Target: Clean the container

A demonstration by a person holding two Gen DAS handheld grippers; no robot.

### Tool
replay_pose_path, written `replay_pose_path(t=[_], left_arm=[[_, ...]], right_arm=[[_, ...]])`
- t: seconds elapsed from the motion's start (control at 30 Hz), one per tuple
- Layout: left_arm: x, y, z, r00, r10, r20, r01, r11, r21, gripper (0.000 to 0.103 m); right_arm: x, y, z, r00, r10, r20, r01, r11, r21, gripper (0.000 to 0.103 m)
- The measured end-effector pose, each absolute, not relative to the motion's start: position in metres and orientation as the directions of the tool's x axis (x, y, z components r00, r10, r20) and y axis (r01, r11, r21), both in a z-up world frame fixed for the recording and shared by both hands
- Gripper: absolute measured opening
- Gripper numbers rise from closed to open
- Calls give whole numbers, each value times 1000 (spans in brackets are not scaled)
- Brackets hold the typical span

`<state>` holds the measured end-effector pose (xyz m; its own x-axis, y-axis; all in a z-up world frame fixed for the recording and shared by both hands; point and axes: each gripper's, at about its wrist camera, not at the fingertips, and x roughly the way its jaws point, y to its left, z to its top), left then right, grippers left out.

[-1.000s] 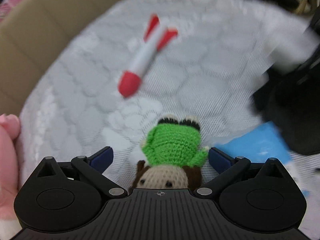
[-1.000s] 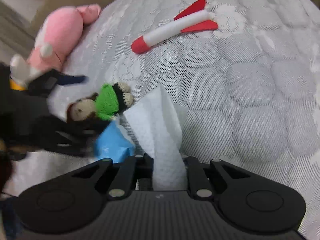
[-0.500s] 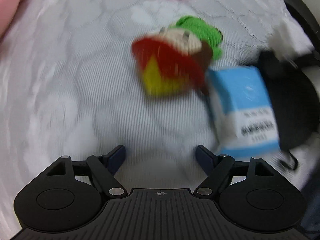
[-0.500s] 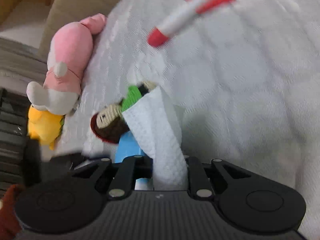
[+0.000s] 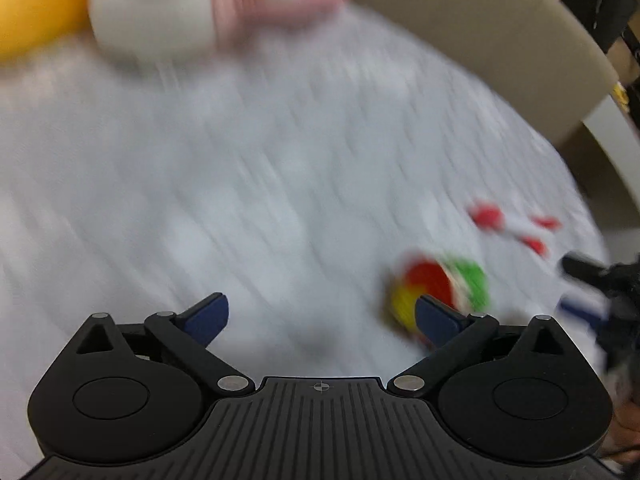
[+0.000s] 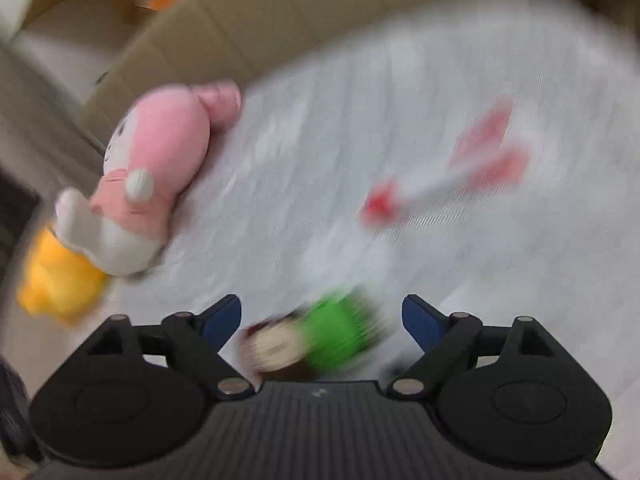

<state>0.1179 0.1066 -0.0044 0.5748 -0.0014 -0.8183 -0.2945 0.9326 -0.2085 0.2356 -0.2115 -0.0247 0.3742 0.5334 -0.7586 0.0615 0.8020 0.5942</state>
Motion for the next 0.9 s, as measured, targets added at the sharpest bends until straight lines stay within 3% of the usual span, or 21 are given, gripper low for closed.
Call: replay_pose_path(t=[0.07, 0.13, 0.17, 0.2, 0.3, 0.43, 0.53, 0.67, 0.73, 0.8, 0.9], left_arm=[[115, 110, 8, 634, 136, -762, -288, 955, -70, 103], [113, 119, 12, 640, 201, -742, -307, 952, -7, 103], [112, 125, 13, 638, 201, -743, -315, 949, -14, 103], [114, 127, 9, 635, 172, -753, -316, 948, -50, 103], [114, 137, 6, 624, 44, -780, -298, 936, -186, 103], [117, 134, -1, 630, 6, -776, -279, 935, -219, 103], [120, 137, -9, 603, -31, -797, -275, 930, -244, 103], [121, 143, -24, 545, -141, -826, -282, 898, -339, 103], [124, 142, -32, 512, -191, -838, -283, 883, -375, 103], [131, 133, -39, 478, -228, -848, -256, 887, -383, 103], [141, 104, -43, 450, -228, -864, -146, 935, -323, 103]], right_arm=[[248, -194, -58, 294, 550, -782, 214, 760, 614, 72], [254, -179, -81, 299, 511, -806, 286, 757, 587, 79], [256, -171, -90, 305, 502, -809, 311, 750, 583, 78], [257, -164, -92, 323, 524, -788, 304, 731, 611, 70], [248, -162, -77, 350, 518, -781, 219, 765, 605, 66], [232, -168, -48, 378, 478, -793, 77, 837, 542, 59], [220, -173, -26, 403, 450, -797, -29, 877, 480, 72], [203, -179, 3, 439, 415, -797, -166, 909, 383, 73], [195, -182, 17, 458, 400, -794, -231, 916, 328, 82], [187, -185, 32, 478, 385, -789, -294, 917, 269, 91], [174, -222, 32, 533, 265, -804, -297, 948, 115, 91]])
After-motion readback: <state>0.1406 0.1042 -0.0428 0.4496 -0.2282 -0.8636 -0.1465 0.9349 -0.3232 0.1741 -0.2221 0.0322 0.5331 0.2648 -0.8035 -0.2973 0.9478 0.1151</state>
